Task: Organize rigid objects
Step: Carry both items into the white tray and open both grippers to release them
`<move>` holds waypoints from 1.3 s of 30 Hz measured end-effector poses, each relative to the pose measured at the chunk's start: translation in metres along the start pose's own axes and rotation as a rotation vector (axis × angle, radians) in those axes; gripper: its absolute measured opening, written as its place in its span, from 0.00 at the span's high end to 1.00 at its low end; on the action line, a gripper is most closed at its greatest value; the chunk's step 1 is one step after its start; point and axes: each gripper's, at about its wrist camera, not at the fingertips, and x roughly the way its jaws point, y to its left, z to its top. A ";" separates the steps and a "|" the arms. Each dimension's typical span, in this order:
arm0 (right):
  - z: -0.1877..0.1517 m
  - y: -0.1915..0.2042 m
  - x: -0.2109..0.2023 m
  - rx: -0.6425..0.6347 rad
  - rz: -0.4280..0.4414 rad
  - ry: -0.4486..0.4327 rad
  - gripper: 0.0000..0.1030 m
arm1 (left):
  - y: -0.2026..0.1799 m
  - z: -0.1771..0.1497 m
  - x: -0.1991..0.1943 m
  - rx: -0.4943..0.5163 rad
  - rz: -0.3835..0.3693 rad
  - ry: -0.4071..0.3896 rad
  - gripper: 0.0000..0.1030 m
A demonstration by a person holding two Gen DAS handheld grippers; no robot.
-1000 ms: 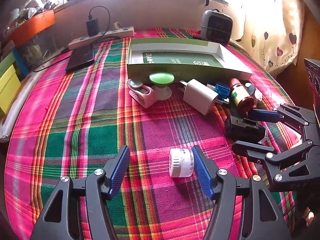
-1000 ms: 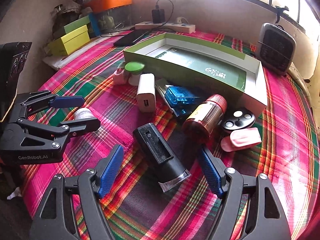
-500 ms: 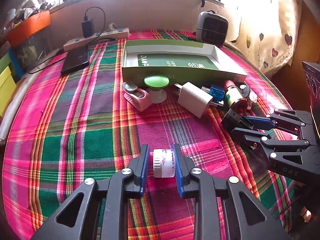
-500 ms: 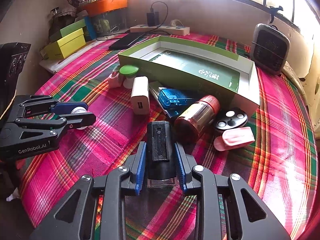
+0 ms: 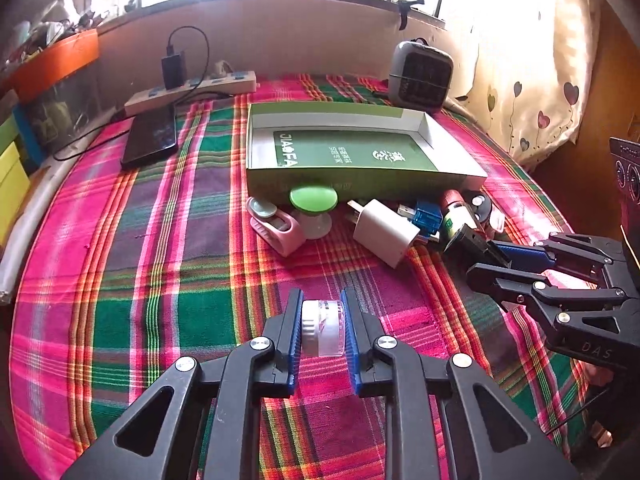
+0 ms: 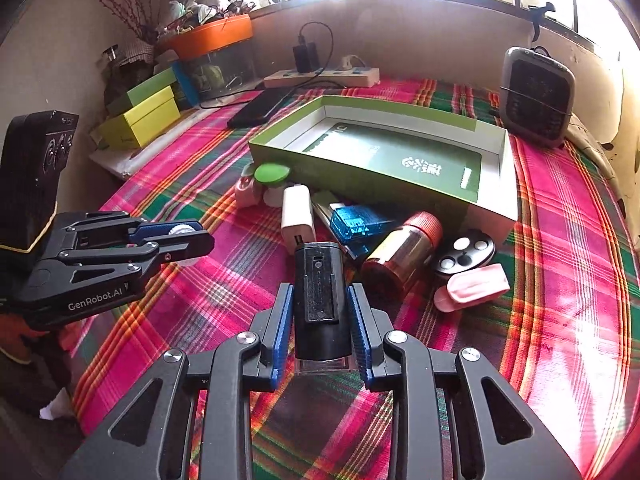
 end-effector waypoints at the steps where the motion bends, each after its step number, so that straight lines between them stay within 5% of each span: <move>1: 0.003 0.000 -0.002 0.002 -0.002 -0.006 0.72 | 0.001 0.003 0.000 -0.002 -0.003 -0.003 0.83; 22: 0.070 -0.062 0.009 0.140 -0.133 -0.043 0.72 | 0.024 0.101 0.036 -0.011 -0.057 -0.053 0.83; 39: 0.106 -0.104 0.069 0.193 -0.201 0.036 0.72 | 0.038 0.144 0.107 -0.010 -0.044 0.020 0.83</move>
